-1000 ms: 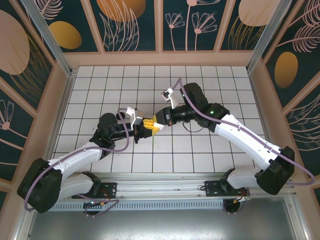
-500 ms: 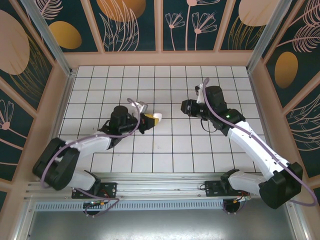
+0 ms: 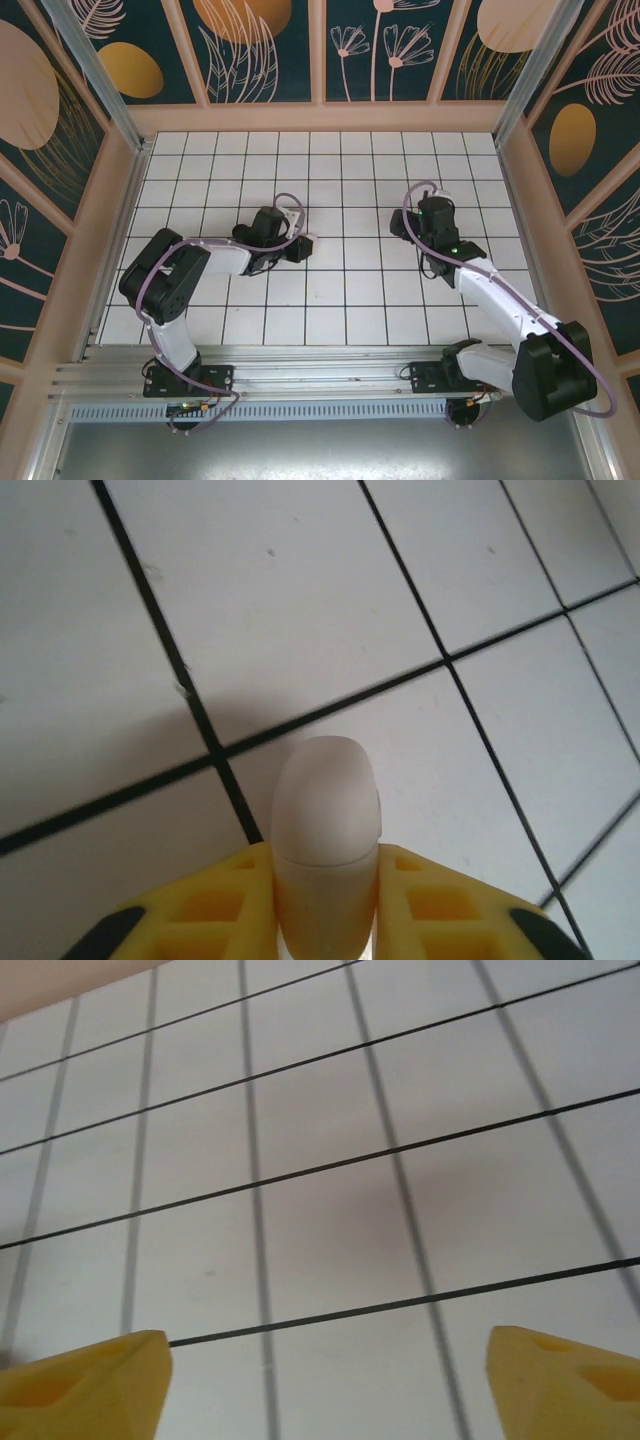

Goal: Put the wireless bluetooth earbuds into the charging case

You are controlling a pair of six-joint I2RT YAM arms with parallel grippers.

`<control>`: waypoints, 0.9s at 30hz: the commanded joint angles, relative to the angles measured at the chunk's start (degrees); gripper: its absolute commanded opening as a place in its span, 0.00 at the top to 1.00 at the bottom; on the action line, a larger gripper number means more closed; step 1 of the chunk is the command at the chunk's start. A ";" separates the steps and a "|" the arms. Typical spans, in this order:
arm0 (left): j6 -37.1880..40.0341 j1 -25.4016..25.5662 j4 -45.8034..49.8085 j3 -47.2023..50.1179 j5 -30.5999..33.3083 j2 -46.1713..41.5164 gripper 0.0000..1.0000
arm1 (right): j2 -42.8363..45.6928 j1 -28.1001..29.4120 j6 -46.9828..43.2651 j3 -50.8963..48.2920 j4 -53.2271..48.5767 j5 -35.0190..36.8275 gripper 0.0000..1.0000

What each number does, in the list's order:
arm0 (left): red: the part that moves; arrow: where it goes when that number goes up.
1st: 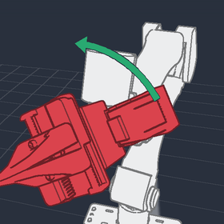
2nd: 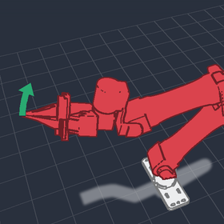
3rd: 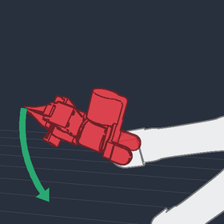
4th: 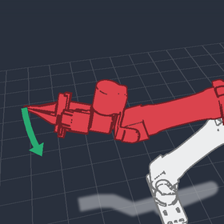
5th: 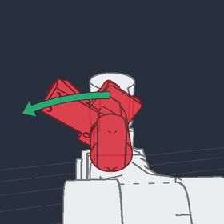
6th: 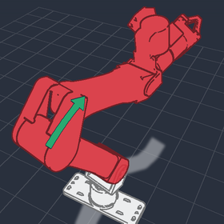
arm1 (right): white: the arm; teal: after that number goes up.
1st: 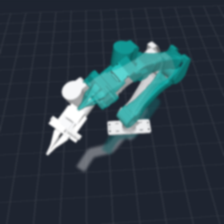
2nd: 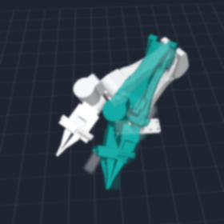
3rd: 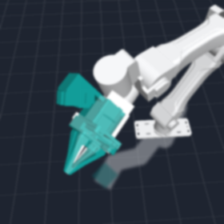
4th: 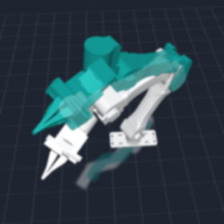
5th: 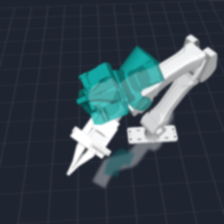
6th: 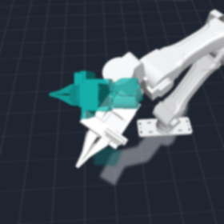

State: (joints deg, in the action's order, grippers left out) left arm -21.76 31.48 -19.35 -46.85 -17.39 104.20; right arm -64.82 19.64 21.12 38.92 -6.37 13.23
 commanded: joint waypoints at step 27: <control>21.22 -14.80 -16.73 14.45 39.24 -23.51 0.01 | -11.30 -18.45 -19.14 -28.46 71.55 -0.01 0.01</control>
State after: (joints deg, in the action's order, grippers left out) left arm -4.60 17.58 -23.35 -36.73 15.97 81.58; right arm -74.06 1.48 2.63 10.94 53.12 16.69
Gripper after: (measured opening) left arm 0.985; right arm 0.989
